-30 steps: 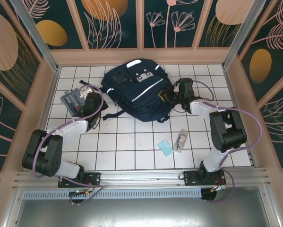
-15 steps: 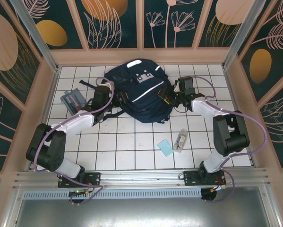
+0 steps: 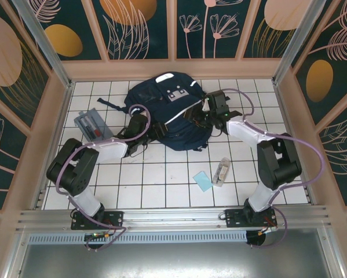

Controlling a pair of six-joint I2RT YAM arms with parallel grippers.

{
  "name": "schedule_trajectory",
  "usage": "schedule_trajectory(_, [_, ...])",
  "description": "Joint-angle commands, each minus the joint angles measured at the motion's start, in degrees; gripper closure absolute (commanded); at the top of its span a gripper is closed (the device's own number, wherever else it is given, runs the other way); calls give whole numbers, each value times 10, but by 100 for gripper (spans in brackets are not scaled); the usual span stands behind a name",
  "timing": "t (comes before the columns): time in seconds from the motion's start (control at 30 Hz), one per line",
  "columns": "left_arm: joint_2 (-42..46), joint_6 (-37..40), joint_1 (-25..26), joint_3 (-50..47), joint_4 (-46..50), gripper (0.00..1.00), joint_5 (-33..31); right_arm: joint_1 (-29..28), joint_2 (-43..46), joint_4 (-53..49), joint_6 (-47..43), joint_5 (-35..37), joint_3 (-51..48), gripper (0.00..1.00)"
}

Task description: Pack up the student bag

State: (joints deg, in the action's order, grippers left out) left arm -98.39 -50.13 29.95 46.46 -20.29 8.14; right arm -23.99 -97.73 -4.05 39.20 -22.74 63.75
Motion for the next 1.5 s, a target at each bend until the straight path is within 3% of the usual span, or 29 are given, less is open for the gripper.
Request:
schedule_trajectory(0.0, [-44,-46,-2,16,-62,33,1,6,-26,69,34,-8,-54,49])
schedule_trajectory(0.1, [-63,-64,-2,21,-94,39,11,5,-24,91,40,-12,-84,39])
schedule_trajectory(0.27, [-73,-58,-2,54,-95,77,-4,6,-21,80,26,0,-89,32])
schedule_trajectory(0.4, [-74,-60,-3,80,-102,100,4,5,-30,84,28,-9,-94,31])
schedule_trajectory(0.83, [20,-96,-2,86,-105,100,19,15,75,29,-3,6,-90,31])
schedule_trajectory(1.17, [33,-115,-3,81,-116,100,39,40,54,22,-34,-3,-36,31])
schedule_trajectory(1.2, [36,-109,-4,78,-101,99,35,40,46,-11,-53,20,-3,31])
schedule_trajectory(1.3, [48,-102,-3,53,-91,80,22,46,2,-103,-73,68,80,35])
schedule_trajectory(1.47, [58,-95,-3,13,-84,58,10,62,-50,-83,-37,63,83,43])
